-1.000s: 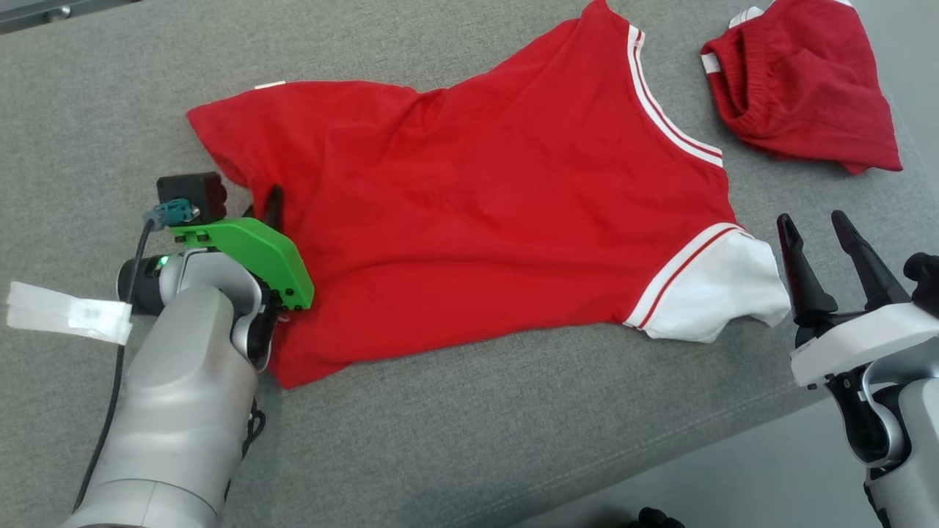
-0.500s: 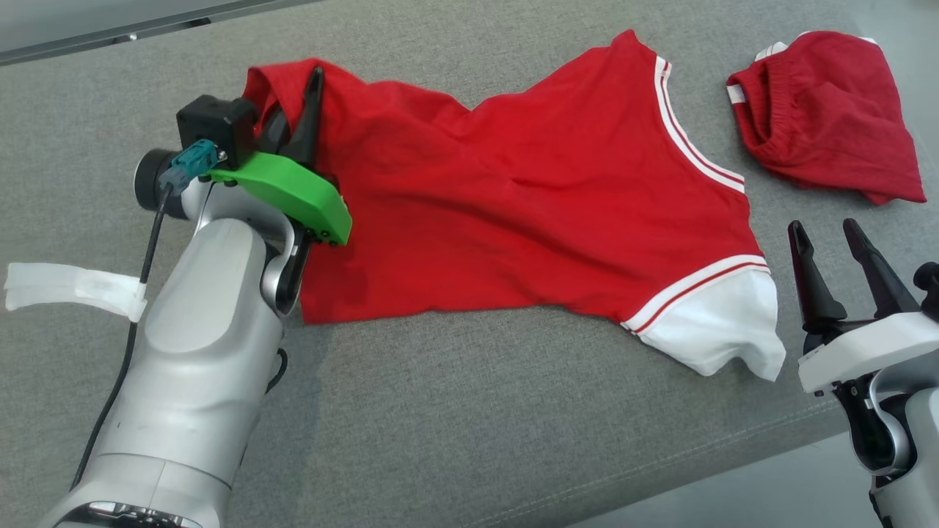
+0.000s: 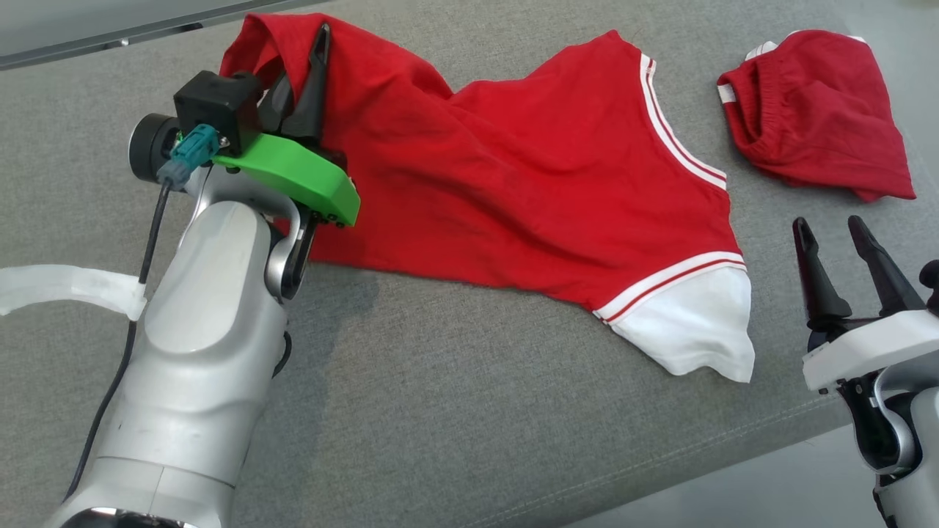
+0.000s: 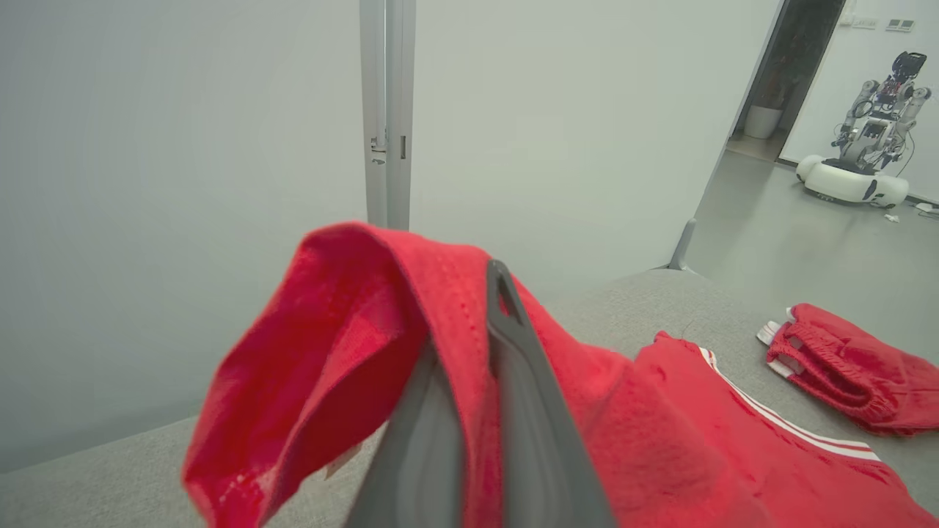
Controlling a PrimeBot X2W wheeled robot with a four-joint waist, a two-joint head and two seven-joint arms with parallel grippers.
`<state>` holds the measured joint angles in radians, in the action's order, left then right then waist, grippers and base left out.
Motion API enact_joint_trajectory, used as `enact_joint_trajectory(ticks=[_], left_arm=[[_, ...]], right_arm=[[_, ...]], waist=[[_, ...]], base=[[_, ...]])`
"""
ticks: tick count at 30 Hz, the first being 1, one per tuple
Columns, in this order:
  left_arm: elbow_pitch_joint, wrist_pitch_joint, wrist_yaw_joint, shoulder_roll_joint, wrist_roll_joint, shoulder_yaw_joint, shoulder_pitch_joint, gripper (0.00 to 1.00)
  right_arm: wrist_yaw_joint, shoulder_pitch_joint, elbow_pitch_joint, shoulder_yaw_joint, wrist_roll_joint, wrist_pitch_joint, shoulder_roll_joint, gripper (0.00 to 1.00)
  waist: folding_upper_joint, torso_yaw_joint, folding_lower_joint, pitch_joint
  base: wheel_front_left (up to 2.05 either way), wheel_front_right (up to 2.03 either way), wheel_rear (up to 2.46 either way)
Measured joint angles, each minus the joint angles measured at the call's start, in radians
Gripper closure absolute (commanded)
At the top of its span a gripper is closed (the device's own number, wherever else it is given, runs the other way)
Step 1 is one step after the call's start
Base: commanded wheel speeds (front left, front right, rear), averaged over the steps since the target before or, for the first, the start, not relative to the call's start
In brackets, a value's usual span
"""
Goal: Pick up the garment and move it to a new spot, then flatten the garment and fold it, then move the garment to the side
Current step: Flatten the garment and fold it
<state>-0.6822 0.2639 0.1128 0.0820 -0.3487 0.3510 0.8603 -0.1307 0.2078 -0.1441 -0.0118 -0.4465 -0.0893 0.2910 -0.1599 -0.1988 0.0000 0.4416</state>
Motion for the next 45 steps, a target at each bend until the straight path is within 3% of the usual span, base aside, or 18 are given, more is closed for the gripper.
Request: enact_joint_trajectory(ticks=[12,18,28,33,37,45], left_arm=[[0.307,0.000,-0.018,-0.017,0.071,-0.009,-0.171,1.00],[0.469,0.000,-0.058,-0.024,0.106,0.036,-0.274,1.00],[0.662,-0.101,-0.150,-0.020,0.130,0.083,-0.446,1.00],[0.600,-0.123,-0.161,-0.016,0.084,0.047,-0.462,1.00],[0.475,-0.111,-0.136,0.005,0.049,0.013,-0.428,1.00],[0.218,-0.067,-0.077,0.049,0.055,-0.007,-0.216,1.00]], right_arm=[[0.000,-0.040,-0.007,-0.048,0.002,0.001,-0.011,0.00],[0.000,-0.064,-0.002,-0.062,0.011,0.013,-0.017,0.00],[0.000,-0.075,0.005,-0.062,0.016,0.018,-0.025,0.00],[0.000,-0.058,0.003,-0.042,0.016,0.018,-0.026,0.00],[0.000,-0.035,-0.003,-0.024,0.010,0.016,-0.024,0.00],[0.000,0.023,-0.024,0.010,0.008,-0.001,-0.019,0.00]], waist=[[-0.0001,0.053,0.0000,-0.045],[0.0000,0.093,0.0000,-0.074],[-0.0001,0.138,-0.0001,-0.087],[-0.0001,0.131,-0.0001,-0.061],[0.0000,0.117,0.0000,-0.035],[0.0000,0.078,0.0000,0.029]], base=[[0.00,0.00,0.00],[0.00,0.00,0.00],[0.00,0.00,0.00],[0.00,0.00,0.00],[0.00,0.00,0.00],[0.00,0.00,0.00]])
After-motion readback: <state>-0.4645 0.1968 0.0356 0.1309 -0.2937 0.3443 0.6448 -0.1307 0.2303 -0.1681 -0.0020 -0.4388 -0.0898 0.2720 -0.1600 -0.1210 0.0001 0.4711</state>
